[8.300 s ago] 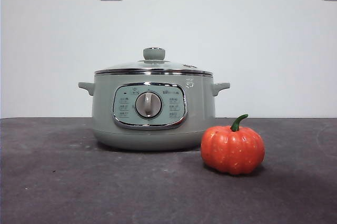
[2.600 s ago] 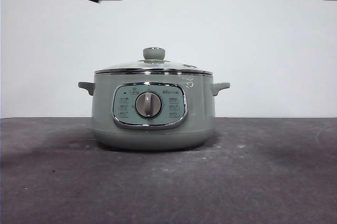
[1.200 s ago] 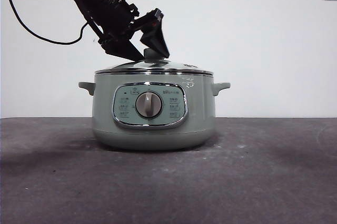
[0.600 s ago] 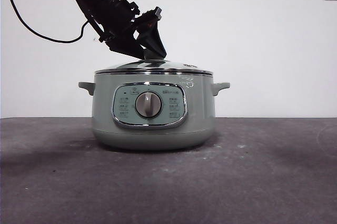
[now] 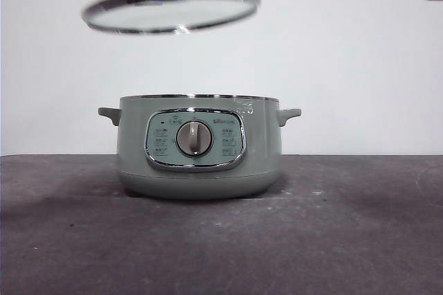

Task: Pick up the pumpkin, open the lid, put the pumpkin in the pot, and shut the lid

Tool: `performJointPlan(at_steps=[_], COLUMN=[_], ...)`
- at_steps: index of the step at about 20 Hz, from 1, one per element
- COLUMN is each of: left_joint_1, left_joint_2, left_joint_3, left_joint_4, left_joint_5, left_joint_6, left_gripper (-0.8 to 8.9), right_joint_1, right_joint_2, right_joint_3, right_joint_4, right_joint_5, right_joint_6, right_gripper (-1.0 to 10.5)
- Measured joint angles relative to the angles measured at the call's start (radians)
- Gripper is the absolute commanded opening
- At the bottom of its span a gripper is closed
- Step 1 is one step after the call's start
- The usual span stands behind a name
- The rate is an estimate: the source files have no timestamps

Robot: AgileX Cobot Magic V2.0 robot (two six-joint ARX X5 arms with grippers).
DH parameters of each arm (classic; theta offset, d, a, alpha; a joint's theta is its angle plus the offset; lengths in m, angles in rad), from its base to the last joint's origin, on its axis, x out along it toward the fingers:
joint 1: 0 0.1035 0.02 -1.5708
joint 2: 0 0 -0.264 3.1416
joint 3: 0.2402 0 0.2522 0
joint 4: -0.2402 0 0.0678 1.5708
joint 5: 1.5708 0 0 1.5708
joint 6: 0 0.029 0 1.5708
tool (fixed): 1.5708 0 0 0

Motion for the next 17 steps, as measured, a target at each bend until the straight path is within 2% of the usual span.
performJointPlan(at_steps=[5,9,17], left_joint_1=[0.055,0.104,0.145], left_joint_2=[-0.155,-0.28,-0.487], left_joint_3=[0.0,0.0,0.0], left_joint_4=[-0.146,-0.277,-0.458], left_joint_5=[-0.003,-0.067,-0.14], left_joint_6=[0.002,0.024,0.037], left_gripper=[-0.08,-0.09,-0.09], right_joint_1=[0.0,0.0,0.0], right_joint_2=[0.113,0.254,0.658], right_joint_3=[0.0,0.02,0.388], right_joint_4=[0.188,0.282,0.3], right_joint_5=[-0.003,-0.004,-0.004], right_joint_6=[0.0,-0.018,-0.116], right_gripper=[-0.1,-0.1,-0.1])
